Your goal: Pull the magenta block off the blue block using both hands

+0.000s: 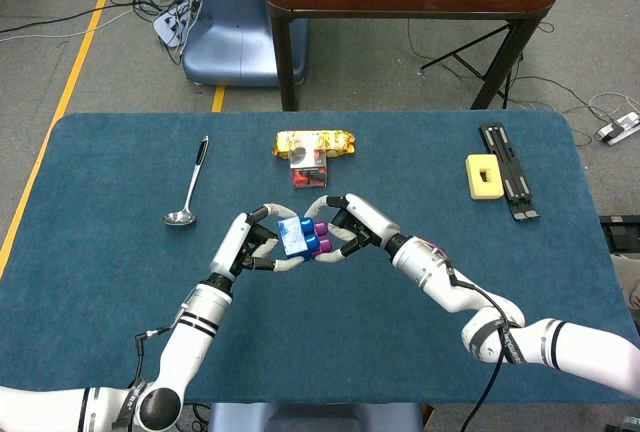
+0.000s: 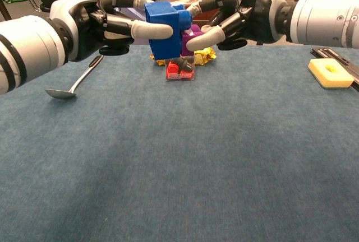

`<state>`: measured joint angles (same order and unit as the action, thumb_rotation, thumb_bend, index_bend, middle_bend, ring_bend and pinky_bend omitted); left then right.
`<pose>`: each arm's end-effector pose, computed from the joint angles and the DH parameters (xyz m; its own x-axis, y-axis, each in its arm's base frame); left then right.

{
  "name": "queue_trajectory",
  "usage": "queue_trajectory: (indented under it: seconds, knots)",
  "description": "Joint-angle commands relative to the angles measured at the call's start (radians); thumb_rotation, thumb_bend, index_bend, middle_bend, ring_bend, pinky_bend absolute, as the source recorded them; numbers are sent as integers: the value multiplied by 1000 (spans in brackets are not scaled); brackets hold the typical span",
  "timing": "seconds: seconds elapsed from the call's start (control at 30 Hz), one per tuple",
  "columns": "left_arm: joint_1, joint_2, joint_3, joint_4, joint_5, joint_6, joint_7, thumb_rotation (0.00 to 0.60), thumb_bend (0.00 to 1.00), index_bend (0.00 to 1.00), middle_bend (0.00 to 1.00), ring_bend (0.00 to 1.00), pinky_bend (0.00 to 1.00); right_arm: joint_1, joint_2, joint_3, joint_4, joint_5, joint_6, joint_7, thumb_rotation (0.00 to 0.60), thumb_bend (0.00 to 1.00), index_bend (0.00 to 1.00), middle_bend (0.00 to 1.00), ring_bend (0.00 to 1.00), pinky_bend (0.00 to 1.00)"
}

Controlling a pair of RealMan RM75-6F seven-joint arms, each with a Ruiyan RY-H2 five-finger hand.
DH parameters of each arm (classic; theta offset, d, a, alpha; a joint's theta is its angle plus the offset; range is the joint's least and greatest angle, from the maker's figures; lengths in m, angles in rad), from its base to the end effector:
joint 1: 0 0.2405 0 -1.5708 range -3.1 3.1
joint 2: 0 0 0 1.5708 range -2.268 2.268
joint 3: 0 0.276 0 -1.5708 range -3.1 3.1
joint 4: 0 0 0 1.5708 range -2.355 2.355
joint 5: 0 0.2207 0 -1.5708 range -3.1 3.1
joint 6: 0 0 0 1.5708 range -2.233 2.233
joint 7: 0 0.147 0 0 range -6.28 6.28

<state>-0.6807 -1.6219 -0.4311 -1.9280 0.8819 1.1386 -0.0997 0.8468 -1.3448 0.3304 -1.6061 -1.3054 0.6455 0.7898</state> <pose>-0.0541 0.3225 0.0035 -0.5676 0.3709 0.7350 0.7809 -0.0402 0.6234 -0.0861 -0.3851 0.0196 -0.3177 -0.6753 0.6656 -0.8408 -0.1238 -0.5269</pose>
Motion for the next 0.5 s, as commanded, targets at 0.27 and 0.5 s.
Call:
queue_trajectory:
  seconds: [0.27,0.5]
  knots:
    - [-5,2,17,9,22,-4,12,600,0,744,1000,1000,1000,0,5,-11,5,-10,7,13,600,100,630,1000,1000,1000]
    - [-4,5,24,15,21,-7,14,600,0,744,1000,1000,1000,-5,11,-20,7,-17,17,22,600,103,637,1000,1000,1000]
